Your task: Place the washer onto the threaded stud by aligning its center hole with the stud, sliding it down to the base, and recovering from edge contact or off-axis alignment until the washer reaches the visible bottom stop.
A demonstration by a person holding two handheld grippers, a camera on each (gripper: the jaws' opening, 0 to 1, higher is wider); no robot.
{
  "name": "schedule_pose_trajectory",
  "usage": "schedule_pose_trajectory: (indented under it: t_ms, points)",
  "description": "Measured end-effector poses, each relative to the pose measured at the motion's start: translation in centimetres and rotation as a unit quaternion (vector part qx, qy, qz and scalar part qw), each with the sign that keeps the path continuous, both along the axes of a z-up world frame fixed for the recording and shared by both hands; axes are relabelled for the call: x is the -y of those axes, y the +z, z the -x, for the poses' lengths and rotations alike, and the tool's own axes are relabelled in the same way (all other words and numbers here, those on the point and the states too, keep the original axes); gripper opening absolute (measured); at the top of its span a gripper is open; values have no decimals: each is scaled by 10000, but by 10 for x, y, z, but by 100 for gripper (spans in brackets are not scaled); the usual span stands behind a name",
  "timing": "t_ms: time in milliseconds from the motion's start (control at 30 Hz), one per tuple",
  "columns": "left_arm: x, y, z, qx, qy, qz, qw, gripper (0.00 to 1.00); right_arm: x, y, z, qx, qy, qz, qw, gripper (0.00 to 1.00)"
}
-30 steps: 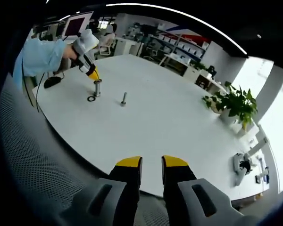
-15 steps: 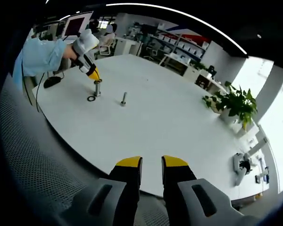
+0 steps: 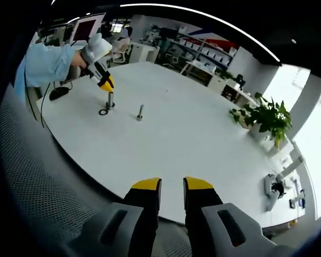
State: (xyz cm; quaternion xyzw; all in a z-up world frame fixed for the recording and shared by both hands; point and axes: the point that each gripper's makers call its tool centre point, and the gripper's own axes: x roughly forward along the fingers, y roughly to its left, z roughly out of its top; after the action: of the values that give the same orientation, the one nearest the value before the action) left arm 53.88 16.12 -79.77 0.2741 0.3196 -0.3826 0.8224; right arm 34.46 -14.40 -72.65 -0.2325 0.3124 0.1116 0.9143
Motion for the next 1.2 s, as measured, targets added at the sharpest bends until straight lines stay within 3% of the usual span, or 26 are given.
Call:
schedule_pose_trajectory:
  t_ms: [900, 1067, 1200]
  points:
    - [-11, -1, 6, -85, 455, 571, 9973, 11, 0, -1, 0, -32, -7, 17, 10000, 19]
    - [-15, -9, 9, -114, 401, 362, 9985, 11, 0, -1, 0, -42, -10, 18, 10000, 19]
    - [-13, -17, 16, -280, 396, 380, 9981, 12, 0, -1, 1, -38, -5, 17, 10000, 19]
